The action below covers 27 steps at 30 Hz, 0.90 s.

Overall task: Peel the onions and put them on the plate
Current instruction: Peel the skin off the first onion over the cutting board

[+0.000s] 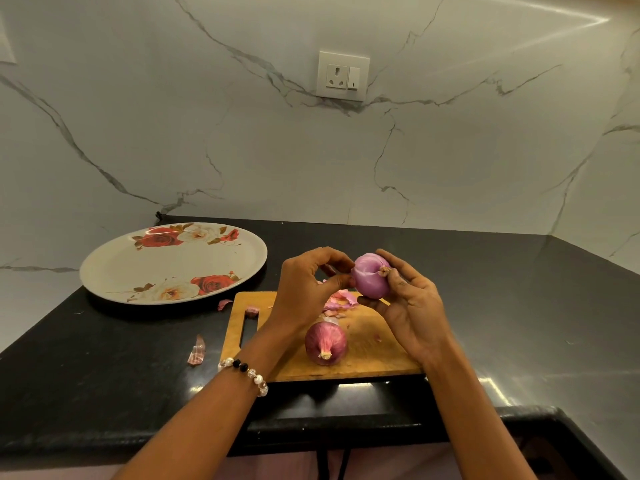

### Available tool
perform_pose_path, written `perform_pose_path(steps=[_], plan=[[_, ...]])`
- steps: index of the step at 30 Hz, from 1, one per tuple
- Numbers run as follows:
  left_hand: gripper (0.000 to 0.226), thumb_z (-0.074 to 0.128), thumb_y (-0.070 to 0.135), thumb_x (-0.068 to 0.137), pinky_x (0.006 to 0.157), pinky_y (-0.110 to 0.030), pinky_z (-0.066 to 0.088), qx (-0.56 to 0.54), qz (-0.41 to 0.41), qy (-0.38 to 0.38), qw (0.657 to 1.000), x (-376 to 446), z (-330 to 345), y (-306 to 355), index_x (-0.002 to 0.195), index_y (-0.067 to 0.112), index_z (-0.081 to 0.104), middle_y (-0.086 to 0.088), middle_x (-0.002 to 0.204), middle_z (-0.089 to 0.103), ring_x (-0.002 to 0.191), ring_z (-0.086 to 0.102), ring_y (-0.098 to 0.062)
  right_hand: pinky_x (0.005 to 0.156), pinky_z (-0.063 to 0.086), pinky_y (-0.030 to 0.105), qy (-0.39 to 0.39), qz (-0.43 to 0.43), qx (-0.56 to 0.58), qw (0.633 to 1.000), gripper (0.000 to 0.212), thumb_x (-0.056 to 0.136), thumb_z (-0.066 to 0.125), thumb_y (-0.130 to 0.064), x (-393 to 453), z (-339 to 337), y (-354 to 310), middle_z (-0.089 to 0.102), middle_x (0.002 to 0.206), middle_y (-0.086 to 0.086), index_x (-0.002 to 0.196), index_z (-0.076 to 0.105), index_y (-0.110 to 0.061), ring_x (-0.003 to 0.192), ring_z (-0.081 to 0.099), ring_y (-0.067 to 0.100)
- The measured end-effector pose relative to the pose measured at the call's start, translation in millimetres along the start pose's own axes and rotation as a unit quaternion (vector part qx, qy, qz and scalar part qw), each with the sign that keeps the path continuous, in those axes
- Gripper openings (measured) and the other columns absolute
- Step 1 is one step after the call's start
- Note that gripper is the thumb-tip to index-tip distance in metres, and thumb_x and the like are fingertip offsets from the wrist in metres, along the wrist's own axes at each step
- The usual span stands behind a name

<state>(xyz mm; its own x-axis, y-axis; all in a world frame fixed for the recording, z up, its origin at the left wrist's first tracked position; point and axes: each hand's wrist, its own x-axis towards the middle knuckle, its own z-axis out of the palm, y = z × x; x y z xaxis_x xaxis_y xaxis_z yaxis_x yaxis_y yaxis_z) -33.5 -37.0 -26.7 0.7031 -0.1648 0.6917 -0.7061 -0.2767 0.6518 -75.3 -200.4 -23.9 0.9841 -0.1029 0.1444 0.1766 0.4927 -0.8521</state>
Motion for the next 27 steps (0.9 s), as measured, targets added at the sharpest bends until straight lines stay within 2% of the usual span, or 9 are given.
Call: perform_pose_path(steps=[4, 7, 11, 16, 18, 21, 23, 27], plan=[[0.014, 0.074, 0.020, 0.079, 0.071, -0.011, 0.052, -0.001, -0.024, -0.001, 1.000, 0.0, -2.1, 2.1, 0.093, 0.019, 0.070, 0.013, 0.084, 0.066, 0.085, 0.061, -0.001, 0.081, 0.060, 0.044, 0.006, 0.009, -0.015, 1.000, 0.043, 0.081, 0.058, -0.019, 0.5, 0.1, 0.8, 0.064, 0.126, 0.016, 0.121, 0.065, -0.006, 0.111, 0.065, 0.035], [0.012, 0.075, 0.019, 0.079, 0.070, -0.010, 0.051, -0.002, -0.031, -0.010, 0.999, -0.4, -3.5, 5.1, 0.090, 0.020, 0.069, 0.016, 0.081, 0.064, 0.084, 0.060, -0.001, 0.077, 0.062, 0.042, 0.008, 0.012, -0.021, 1.000, 0.038, 0.088, 0.054, -0.017, 1.1, -1.4, 2.0, 0.063, 0.127, 0.017, 0.122, 0.064, -0.005, 0.111, 0.065, 0.036], [0.013, 0.076, 0.019, 0.078, 0.068, -0.011, 0.049, 0.030, -0.011, -0.009, 0.999, -1.0, -3.1, 5.4, 0.088, 0.018, 0.069, 0.019, 0.082, 0.059, 0.081, 0.058, -0.009, 0.062, 0.060, 0.031, 0.008, 0.010, -0.032, 0.999, 0.033, 0.099, 0.046, -0.012, 1.6, -2.4, 2.9, 0.062, 0.128, 0.019, 0.126, 0.062, -0.002, 0.108, 0.064, 0.037], [0.015, 0.077, 0.020, 0.077, 0.073, -0.014, 0.038, 0.096, 0.004, -0.017, 0.995, 0.8, -0.4, -0.2, 0.090, 0.016, 0.070, 0.012, 0.093, 0.056, 0.094, 0.045, -0.011, 0.060, 0.058, 0.029, 0.005, 0.002, -0.053, 0.999, 0.030, 0.101, 0.045, -0.011, 1.4, -2.1, 3.7, 0.063, 0.126, 0.018, 0.123, 0.064, -0.003, 0.103, 0.065, 0.034], [0.016, 0.077, 0.018, 0.077, 0.079, -0.021, 0.039, 0.112, -0.002, -0.028, 0.993, 0.6, 0.0, -2.1, 0.091, 0.017, 0.070, 0.009, 0.097, 0.053, 0.100, 0.040, -0.012, 0.059, 0.058, 0.029, 0.001, 0.001, -0.062, 0.998, 0.029, 0.101, 0.045, -0.011, 1.0, -1.8, 4.0, 0.063, 0.125, 0.017, 0.120, 0.065, -0.004, 0.103, 0.065, 0.034], [0.015, 0.075, 0.018, 0.079, 0.087, -0.039, 0.043, 0.122, -0.018, -0.048, 0.991, -0.6, 0.2, -5.2, 0.093, 0.019, 0.069, 0.006, 0.104, 0.048, 0.105, 0.038, -0.015, 0.058, 0.059, 0.029, -0.004, 0.004, -0.069, 0.998, 0.027, 0.101, 0.045, -0.011, 0.4, -1.1, 4.4, 0.064, 0.123, 0.016, 0.117, 0.067, -0.006, 0.103, 0.066, 0.034], [0.015, 0.072, 0.018, 0.081, 0.090, -0.044, 0.042, 0.134, -0.025, -0.061, 0.989, -0.8, 0.6, -5.7, 0.095, 0.020, 0.067, 0.004, 0.109, 0.047, 0.107, 0.036, -0.015, 0.057, 0.059, 0.030, -0.004, 0.002, -0.071, 0.997, 0.027, 0.101, 0.045, -0.011, 0.1, -0.6, 4.5, 0.065, 0.122, 0.016, 0.115, 0.068, -0.007, 0.100, 0.068, 0.033], [0.014, 0.069, 0.017, 0.084, 0.088, -0.034, 0.035, 0.159, -0.017, -0.077, 0.984, 0.4, 0.8, -3.1, 0.095, 0.023, 0.064, 0.003, 0.113, 0.045, 0.108, 0.030, -0.011, 0.057, 0.059, 0.031, 0.004, 0.009, -0.073, 0.997, 0.026, 0.101, 0.046, -0.012, 0.0, -0.2, 4.1, 0.066, 0.120, 0.015, 0.114, 0.068, -0.007, 0.094, 0.070, 0.030]])
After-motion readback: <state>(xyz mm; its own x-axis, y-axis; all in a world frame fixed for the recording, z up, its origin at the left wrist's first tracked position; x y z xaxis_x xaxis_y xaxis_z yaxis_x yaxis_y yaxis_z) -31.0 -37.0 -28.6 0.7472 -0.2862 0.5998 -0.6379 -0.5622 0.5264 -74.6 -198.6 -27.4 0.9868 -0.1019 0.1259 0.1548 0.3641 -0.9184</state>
